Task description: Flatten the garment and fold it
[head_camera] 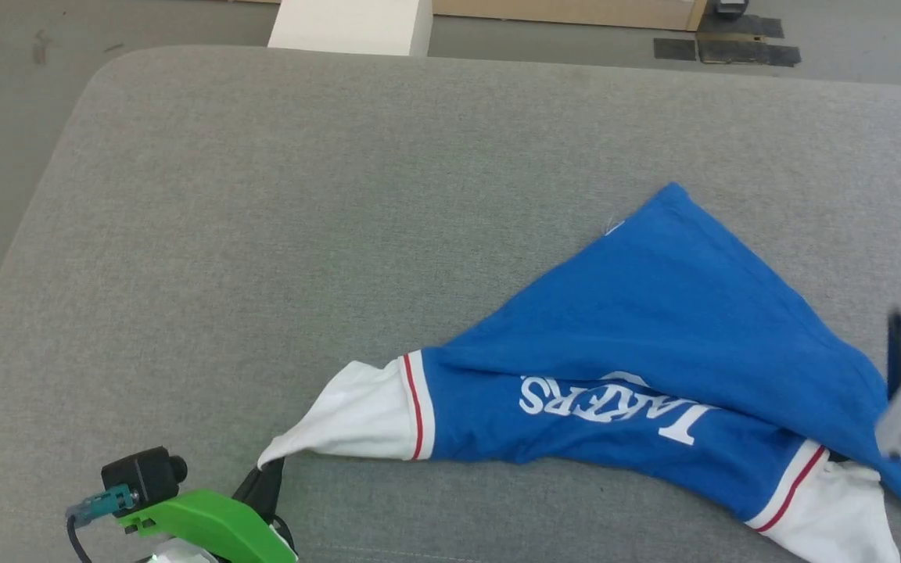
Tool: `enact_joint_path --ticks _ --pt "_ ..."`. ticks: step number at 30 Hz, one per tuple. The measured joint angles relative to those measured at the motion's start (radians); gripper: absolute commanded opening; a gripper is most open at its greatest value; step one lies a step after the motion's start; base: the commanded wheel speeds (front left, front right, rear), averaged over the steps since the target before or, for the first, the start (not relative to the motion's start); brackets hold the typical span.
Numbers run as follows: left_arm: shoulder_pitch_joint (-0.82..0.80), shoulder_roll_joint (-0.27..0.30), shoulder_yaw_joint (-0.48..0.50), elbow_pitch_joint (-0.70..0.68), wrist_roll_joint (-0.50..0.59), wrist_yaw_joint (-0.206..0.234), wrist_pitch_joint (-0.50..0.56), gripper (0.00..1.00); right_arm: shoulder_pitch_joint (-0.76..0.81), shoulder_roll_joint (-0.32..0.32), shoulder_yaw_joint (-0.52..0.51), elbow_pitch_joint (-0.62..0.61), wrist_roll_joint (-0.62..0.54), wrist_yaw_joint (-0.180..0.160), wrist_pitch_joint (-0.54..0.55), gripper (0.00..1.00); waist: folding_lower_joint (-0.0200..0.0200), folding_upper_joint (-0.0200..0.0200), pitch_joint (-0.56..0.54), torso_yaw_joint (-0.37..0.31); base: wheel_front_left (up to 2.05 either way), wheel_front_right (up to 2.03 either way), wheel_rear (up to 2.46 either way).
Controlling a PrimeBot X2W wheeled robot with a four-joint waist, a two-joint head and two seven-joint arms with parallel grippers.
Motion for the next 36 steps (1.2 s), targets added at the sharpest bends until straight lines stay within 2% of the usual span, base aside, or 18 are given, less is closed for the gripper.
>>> enact_joint_path --ticks 5,10,13,16,24,29,35,36 --pt "-0.007 0.0 -0.002 -0.001 0.0 0.0 -0.001 0.0 -0.133 -0.072 0.182 0.029 0.033 0.0 -0.179 1.0 0.0 0.0 0.016 0.012 0.0 0.0 0.0" --pt "-0.032 -0.001 -0.009 -0.004 0.0 -0.004 -0.001 0.0 -0.293 -0.143 0.342 0.163 0.076 0.0 -0.213 1.0 0.0 0.0 0.048 0.026 0.0 0.0 0.0" --pt "-0.062 -0.001 -0.01 -0.005 0.0 -0.008 -0.001 0.0 -0.399 -0.175 0.419 0.258 0.101 0.0 -0.157 1.0 0.0 0.0 0.074 0.039 0.0 0.0 0.0" --pt "-0.089 -0.003 -0.015 -0.002 0.0 -0.015 -0.004 0.0 -0.511 -0.197 0.481 0.359 0.134 0.0 -0.05 1.0 0.0 0.0 0.106 0.055 0.0 0.0 0.0" --pt "-0.127 -0.025 -0.035 0.025 0.0 -0.035 -0.019 0.0 -0.694 -0.22 0.576 0.526 0.176 0.0 0.233 1.0 0.0 -0.0001 0.187 0.102 0.0 0.0 0.0" --pt "-0.138 -0.036 -0.042 0.046 -0.001 -0.048 -0.028 0.0 -0.736 -0.227 0.571 0.606 0.151 0.0 0.396 1.0 0.0001 0.0 0.221 0.139 0.0 0.0 0.0" --pt "-0.149 -0.038 -0.047 0.056 -0.001 -0.056 -0.037 0.0 -0.777 -0.226 0.53 0.616 0.112 0.0 0.497 1.0 0.0001 0.0 0.249 0.168 0.0 0.0 0.0" --pt "-0.151 -0.038 -0.047 0.057 -0.001 -0.057 -0.037 0.0 -0.779 -0.226 0.525 0.616 0.106 0.0 0.517 0.82 0.0001 0.0 0.252 0.171 0.0 0.0 0.0"
